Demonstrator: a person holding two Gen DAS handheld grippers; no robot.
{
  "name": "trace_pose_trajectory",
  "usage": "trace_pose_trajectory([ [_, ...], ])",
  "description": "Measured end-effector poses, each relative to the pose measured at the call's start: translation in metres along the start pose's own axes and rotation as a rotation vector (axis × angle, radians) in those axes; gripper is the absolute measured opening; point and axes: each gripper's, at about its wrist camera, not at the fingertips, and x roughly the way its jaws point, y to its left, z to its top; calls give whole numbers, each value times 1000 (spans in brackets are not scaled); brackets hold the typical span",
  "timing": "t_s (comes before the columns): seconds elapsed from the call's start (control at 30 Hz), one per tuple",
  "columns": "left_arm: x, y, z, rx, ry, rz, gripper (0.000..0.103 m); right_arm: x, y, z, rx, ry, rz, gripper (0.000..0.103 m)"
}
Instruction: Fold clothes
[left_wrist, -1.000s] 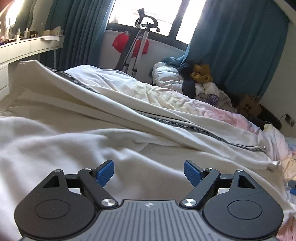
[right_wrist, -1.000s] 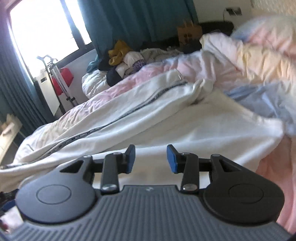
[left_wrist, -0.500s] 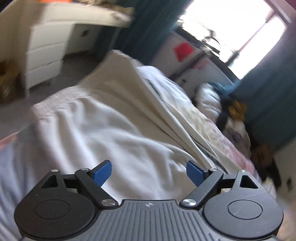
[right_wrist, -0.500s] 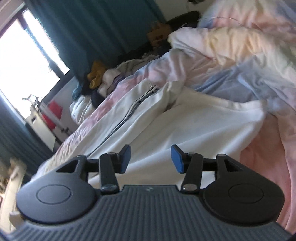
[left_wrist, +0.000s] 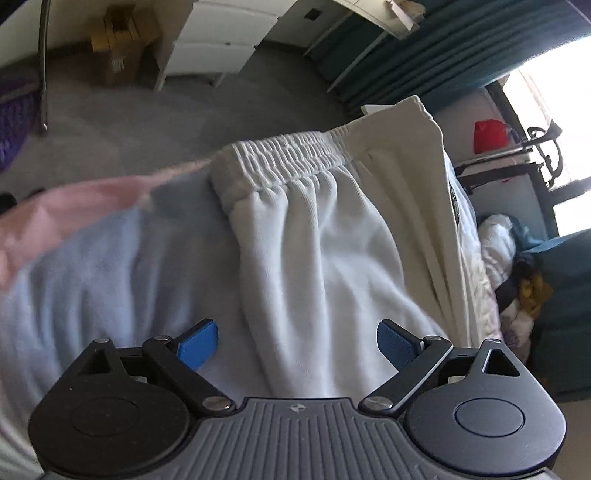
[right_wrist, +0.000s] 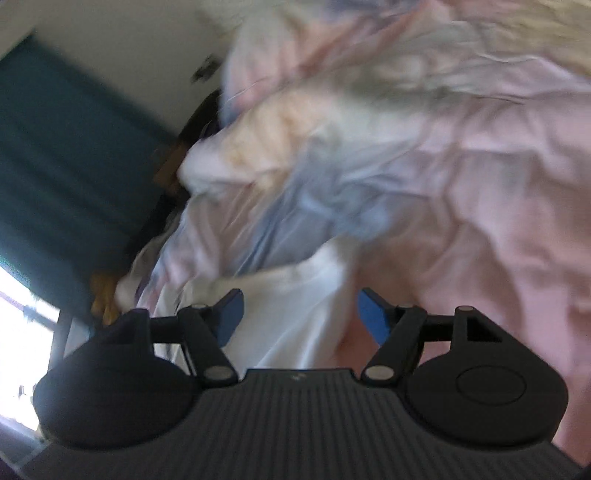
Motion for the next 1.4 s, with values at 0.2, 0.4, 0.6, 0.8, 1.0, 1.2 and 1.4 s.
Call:
trace_pose_trajectory([
  [0.2,25,9,4,-77,-8,-71,85,32,-13,-3,57,112,12,71],
  [0.4,36,13,6,-104,-18,-136,55,66,3,-19,-3,174,20,58],
  [0.6,33,30,9,-182,-10,-218,14,59,26,-24,-152,96,36,8],
  [0.8,5,30,1,-139,-87,-290,10,32,38,-14,-188,4,128,6],
  [1.0,-34,47,-7,-186,-159,-361,10,-2,34,-5,-183,-58,188,6],
  [1.2,-51,28,-8,-114,-186,-315,10,-12,39,-5,-194,-66,199,6],
  [1.4,-45,-11,12,-64,-188,-303,10,-9,58,-7,-197,-99,235,6],
])
